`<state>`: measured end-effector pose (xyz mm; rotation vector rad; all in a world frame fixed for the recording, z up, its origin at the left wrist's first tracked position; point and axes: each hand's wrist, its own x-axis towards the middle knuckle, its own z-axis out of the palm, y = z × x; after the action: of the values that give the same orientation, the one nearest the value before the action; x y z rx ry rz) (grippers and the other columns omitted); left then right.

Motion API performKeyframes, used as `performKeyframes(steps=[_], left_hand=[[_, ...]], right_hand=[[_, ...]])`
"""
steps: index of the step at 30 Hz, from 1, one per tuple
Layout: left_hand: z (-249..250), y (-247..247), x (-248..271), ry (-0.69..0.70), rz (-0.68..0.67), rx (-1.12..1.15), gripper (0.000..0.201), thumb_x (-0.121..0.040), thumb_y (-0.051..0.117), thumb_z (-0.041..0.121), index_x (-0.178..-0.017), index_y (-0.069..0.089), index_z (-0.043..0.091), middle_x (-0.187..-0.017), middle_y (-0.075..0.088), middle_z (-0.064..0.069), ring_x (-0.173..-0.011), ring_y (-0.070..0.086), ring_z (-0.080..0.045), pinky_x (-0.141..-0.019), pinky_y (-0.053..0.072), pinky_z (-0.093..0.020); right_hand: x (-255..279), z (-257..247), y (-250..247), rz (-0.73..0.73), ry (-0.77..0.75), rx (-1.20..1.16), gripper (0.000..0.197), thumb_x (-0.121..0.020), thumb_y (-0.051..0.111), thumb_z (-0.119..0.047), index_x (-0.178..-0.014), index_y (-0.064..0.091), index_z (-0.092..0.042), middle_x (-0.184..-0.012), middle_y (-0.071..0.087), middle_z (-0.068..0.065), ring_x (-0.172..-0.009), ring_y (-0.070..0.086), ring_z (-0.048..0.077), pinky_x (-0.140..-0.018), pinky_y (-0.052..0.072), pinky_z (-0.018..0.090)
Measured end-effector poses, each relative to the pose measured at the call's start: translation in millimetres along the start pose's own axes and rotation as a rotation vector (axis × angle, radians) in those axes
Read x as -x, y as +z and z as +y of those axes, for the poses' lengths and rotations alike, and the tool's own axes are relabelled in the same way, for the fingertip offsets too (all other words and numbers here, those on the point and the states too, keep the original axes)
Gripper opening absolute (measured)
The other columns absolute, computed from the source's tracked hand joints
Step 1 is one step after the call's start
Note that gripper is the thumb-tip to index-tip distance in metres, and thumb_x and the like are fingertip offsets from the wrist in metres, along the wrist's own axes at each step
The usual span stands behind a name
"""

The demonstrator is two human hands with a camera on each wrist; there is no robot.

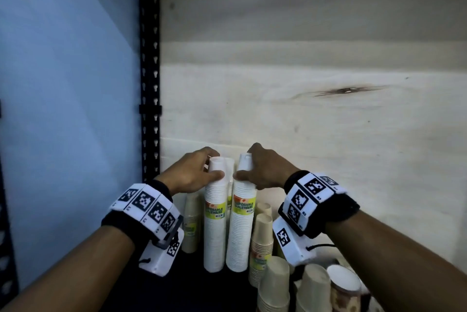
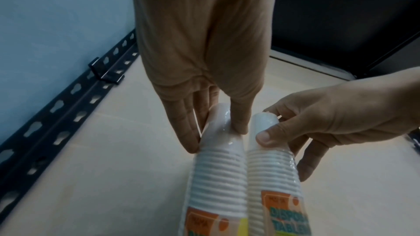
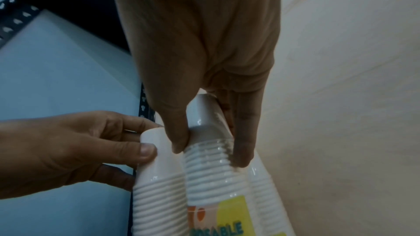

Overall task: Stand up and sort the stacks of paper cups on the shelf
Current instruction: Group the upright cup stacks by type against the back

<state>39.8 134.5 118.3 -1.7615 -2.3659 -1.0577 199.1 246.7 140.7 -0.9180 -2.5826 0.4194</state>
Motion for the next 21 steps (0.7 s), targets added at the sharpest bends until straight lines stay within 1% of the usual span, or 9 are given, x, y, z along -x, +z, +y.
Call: performKeyframes(steps=[2, 5, 9, 13, 18, 21], left_hand=[[-8.4, 7.0, -2.0, -0.004, -0.009, 0.012, 0.047, -0.087, 0.069, 0.033, -0.129, 0.051, 0.024, -0.120, 0.061, 0.002, -0.100, 0.062, -0.014, -0.086, 0.052, -0.031], [-19.6, 16.1, -6.8, -0.012, -0.010, 0.035, 0.044, -0.087, 0.069, 0.031, -0.127, 0.050, 0.025, -0.118, 0.061, 0.003, -0.097, 0.062, -0.013, -0.082, 0.051, -0.028], [-21.4, 19.1, -6.2, -0.004, 0.019, 0.048, 0.047, -0.088, 0.068, 0.032, -0.130, 0.050, 0.025, -0.120, 0.060, 0.003, -0.100, 0.061, -0.014, -0.082, 0.050, -0.027], [-23.4, 22.8, -8.0, -0.007, 0.021, 0.078, 0.048, -0.086, 0.070, 0.032, -0.130, 0.051, 0.026, -0.120, 0.059, 0.004, -0.099, 0.062, -0.013, -0.080, 0.049, -0.025], [-24.4, 23.9, -7.5, 0.002, 0.031, 0.114, 0.048, -0.084, 0.073, 0.034, -0.127, 0.054, 0.028, -0.114, 0.060, 0.008, -0.096, 0.064, -0.009, -0.075, 0.051, -0.022], [-25.3, 23.7, -7.8, 0.013, 0.022, 0.124, 0.050, -0.084, 0.072, 0.034, -0.130, 0.053, 0.028, -0.120, 0.061, 0.006, -0.098, 0.063, -0.009, -0.077, 0.052, -0.024]], right_hand=[[-6.7, 1.2, 7.6, -0.010, 0.002, 0.014, 0.066, -0.079, 0.073, -0.049, -0.120, 0.039, -0.009, -0.111, 0.061, 0.014, -0.089, 0.067, 0.031, -0.080, 0.057, 0.048], [-16.8, 2.6, 18.0, -0.035, 0.009, 0.022, 0.065, -0.079, 0.074, -0.049, -0.118, 0.041, -0.009, -0.107, 0.062, 0.012, -0.082, 0.070, 0.030, -0.076, 0.059, 0.047], [-18.0, 4.4, 23.6, -0.044, 0.005, 0.035, 0.064, -0.079, 0.074, -0.050, -0.117, 0.042, -0.009, -0.106, 0.061, 0.010, -0.077, 0.071, 0.028, -0.073, 0.060, 0.045], [-18.6, 9.5, 29.3, -0.053, -0.003, 0.057, 0.064, -0.080, 0.074, -0.048, -0.118, 0.041, -0.008, -0.108, 0.061, 0.012, -0.080, 0.069, 0.029, -0.073, 0.059, 0.043], [-15.8, 12.4, 27.4, -0.060, -0.001, 0.042, 0.065, -0.081, 0.074, -0.046, -0.121, 0.040, -0.008, -0.105, 0.061, 0.010, -0.080, 0.070, 0.029, -0.072, 0.059, 0.041], [-14.2, 13.0, 24.9, -0.065, 0.000, 0.015, 0.066, -0.080, 0.074, -0.047, -0.122, 0.039, -0.009, -0.104, 0.059, 0.009, -0.076, 0.071, 0.029, -0.067, 0.060, 0.039]])
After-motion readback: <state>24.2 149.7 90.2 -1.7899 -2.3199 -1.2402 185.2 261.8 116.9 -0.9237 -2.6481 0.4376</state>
